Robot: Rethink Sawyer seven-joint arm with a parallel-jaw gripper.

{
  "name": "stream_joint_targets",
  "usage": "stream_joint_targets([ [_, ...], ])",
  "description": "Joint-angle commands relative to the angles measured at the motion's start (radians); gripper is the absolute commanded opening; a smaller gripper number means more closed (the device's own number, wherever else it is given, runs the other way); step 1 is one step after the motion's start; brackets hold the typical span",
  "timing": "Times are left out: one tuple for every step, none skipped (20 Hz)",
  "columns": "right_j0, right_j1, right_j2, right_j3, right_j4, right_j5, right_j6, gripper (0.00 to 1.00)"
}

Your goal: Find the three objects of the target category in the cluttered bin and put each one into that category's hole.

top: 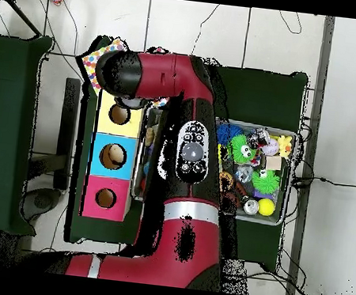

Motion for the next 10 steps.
stream_joint_targets([
  [-0.005,0.032,0.015,0.041,-0.063,0.100,-0.098,1.00],
  [-0.007,0.044,0.024,0.031,-0.059,0.103,-0.096,1.00],
  [-0.007,0.058,0.030,0.015,-0.060,0.101,-0.096,1.00],
  [-0.006,0.071,0.035,0.001,-0.058,0.108,-0.094,1.00],
  [-0.005,0.078,0.039,-0.009,-0.056,0.112,-0.094,1.00],
  [-0.004,0.087,0.042,-0.021,-0.053,0.119,-0.093,1.00],
  [-0.002,0.087,0.041,-0.020,-0.051,0.125,-0.086,1.00],
  [0.001,0.083,0.035,-0.014,-0.052,0.126,-0.079,1.00],
  [0.004,0.079,0.030,-0.008,-0.053,0.127,-0.072,1.00],
  [0.006,0.070,0.024,0.000,-0.055,0.128,-0.071,1.00],
])
